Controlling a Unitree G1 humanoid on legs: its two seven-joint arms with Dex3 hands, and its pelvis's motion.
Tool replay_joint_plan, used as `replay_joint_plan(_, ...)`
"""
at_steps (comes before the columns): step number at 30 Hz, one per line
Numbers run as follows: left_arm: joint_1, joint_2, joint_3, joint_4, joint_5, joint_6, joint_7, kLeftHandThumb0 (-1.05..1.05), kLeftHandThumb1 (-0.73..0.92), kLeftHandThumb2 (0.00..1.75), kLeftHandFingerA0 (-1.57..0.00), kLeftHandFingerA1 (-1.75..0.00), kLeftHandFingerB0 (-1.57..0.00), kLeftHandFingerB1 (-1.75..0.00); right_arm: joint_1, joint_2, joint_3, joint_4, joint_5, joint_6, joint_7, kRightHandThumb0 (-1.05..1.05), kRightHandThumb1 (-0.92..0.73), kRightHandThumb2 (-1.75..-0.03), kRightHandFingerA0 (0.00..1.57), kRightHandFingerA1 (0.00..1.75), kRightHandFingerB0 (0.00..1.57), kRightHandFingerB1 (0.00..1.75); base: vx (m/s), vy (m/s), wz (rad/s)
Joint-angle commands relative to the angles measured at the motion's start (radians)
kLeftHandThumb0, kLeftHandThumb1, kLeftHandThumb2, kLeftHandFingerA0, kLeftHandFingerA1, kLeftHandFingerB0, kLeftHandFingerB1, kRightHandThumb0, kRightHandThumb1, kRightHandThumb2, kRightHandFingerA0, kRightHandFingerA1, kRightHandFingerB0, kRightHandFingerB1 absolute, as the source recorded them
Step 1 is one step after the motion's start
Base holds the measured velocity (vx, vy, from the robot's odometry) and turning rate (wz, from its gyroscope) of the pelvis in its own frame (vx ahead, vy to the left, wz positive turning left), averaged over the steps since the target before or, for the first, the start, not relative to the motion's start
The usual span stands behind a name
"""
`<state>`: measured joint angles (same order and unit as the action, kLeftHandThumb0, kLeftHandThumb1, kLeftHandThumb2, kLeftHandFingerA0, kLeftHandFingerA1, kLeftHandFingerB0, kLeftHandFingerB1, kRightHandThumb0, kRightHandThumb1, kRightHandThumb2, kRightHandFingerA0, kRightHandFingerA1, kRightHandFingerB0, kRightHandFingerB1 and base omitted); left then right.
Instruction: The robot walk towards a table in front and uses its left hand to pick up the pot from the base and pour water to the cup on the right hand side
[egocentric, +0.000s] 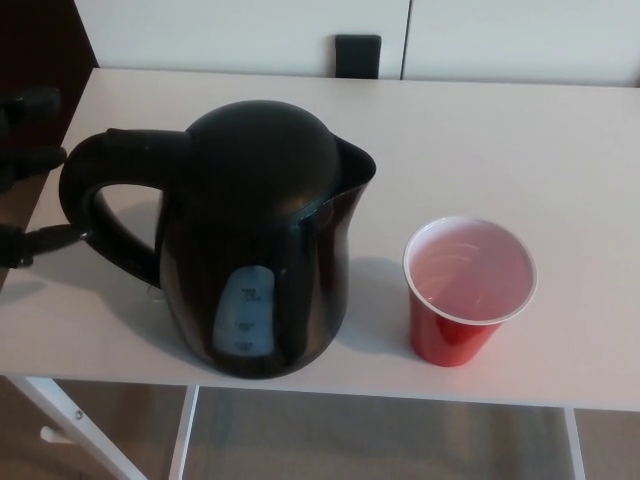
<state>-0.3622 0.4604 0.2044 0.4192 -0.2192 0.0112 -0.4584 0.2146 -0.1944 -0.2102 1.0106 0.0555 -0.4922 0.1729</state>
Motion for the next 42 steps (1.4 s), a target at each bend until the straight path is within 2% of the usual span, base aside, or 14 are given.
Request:
replay_joint_plan(1,0.033,-0.002,0.015,-0.053,-0.014,0.011,-0.006,-1.05,0.23,0.57,0.0,-0.88,0.0,-0.54,0.008,0.001,-0.006,-0.018,0.017,0.003,0.007,-0.54,-0.45,-0.74,0.31,0.51,0.1,0.41,0.0,0.0,0.0)
replay_joint_plan(2,0.051,-0.002,0.019,-0.084,-0.023,0.014,-0.013,-0.78,0.2,0.64,0.0,-0.68,0.0,-0.42,0.007,0.0,-0.004,-0.019,0.014,0.003,0.004,-0.56,-0.45,-0.74,0.3,0.52,0.09,0.41,0.0,0.0,0.0)
replay_joint_plan(16,0.171,0.0,0.037,-0.313,-0.077,0.081,-0.043,-0.64,0.3,0.62,-0.06,-0.41,-0.07,-0.25,-0.019,0.002,-0.02,-0.005,0.039,0.014,0.024,-0.53,-0.46,-0.72,0.31,0.51,0.09,0.41,0.0,0.0,0.0)
replay_joint_plan(17,0.175,0.0,0.037,-0.321,-0.078,0.084,-0.044,-0.44,0.24,0.76,0.0,-0.46,0.0,-0.34,-0.018,0.001,-0.02,-0.008,0.038,0.015,0.023,-0.52,-0.46,-0.72,0.32,0.5,0.1,0.4,0.0,0.0,0.0)
replay_joint_plan(20,0.201,0.002,0.039,-0.364,-0.086,0.103,-0.046,-0.61,0.32,0.62,-0.08,-0.35,-0.08,-0.22,-0.023,-0.001,-0.018,0.001,0.03,0.007,0.018,-0.54,-0.47,-0.71,0.32,0.5,0.11,0.41,0.0,0.0,0.0)
replay_joint_plan(21,0.211,0.002,0.04,-0.379,-0.089,0.108,-0.046,-0.44,0.29,0.76,0.0,-0.43,-0.05,-0.34,-0.025,-0.001,-0.015,0.004,0.025,0.003,0.015,-0.53,-0.47,-0.71,0.32,0.5,0.11,0.41,0.0,0.0,0.0)
replay_joint_plan(22,0.215,0.001,0.04,-0.387,-0.088,0.11,-0.042,-0.6,0.32,0.62,-0.07,-0.37,-0.09,-0.23,-0.025,-0.002,-0.011,0.002,0.019,0.003,0.01,-0.54,-0.47,-0.71,0.32,0.5,0.11,0.41,0.0,0.0,0.0)
replay_joint_plan(26,0.221,0.001,0.04,-0.4,-0.089,0.12,-0.036,-0.6,0.32,0.62,-0.07,-0.37,-0.09,-0.23,-0.026,-0.003,-0.008,0.005,0.017,0.003,0.008,-0.54,-0.47,-0.71,0.32,0.5,0.11,0.41,0.0,0.0,0.0)
replay_joint_plan(33,0.209,-0.051,0.062,-0.398,-0.102,0.129,0.004,-0.51,0.35,0.62,-0.1,-0.39,-0.05,-0.27,-0.037,-0.006,-0.003,0.025,0.009,0.0,0.0,-0.55,-0.47,-0.72,0.34,0.51,0.13,0.41,0.0,0.0,0.0)
replay_joint_plan(34,0.195,-0.063,0.058,-0.38,-0.102,0.142,0.015,-0.32,0.27,0.7,0.0,-0.42,0.0,-0.34,-0.034,-0.001,-0.011,0.015,0.024,0.002,0.011,-0.52,-0.46,-0.7,0.33,0.5,0.11,0.41,0.0,0.0,0.0)
replay_joint_plan(39,0.191,-0.085,0.051,-0.353,-0.081,0.143,0.037,-0.33,0.27,0.68,-0.02,-0.42,0.0,-0.33,-0.035,-0.009,-0.006,0.025,0.015,-0.006,0.015,-0.54,-0.48,-0.71,0.32,0.5,0.12,0.41,0.0,0.0,0.0)
replay_joint_plan(40,0.183,-0.088,0.047,-0.344,-0.073,0.15,0.049,-0.36,0.42,0.54,-0.11,-0.31,-0.09,-0.23,-0.039,-0.008,-0.009,0.02,0.02,0.004,0.013,-0.53,-0.47,-0.71,0.32,0.49,0.12,0.4,0.0,0.0,0.0)
replay_joint_plan(41,0.18,-0.091,0.046,-0.339,-0.072,0.15,0.05,-0.31,0.27,0.7,-0.02,-0.43,0.0,-0.36,-0.041,-0.008,-0.015,0.021,0.028,0.005,0.023,-0.53,-0.47,-0.7,0.32,0.5,0.12,0.4,0.0,0.0,0.0)
replay_joint_plan(42,0.178,-0.09,0.045,-0.333,-0.069,0.148,0.051,-0.35,0.42,0.55,-0.1,-0.31,-0.09,-0.24,-0.043,-0.009,-0.018,0.024,0.033,0.005,0.03,-0.55,-0.46,-0.71,0.31,0.5,0.11,0.4,0.0,0.0,0.0)
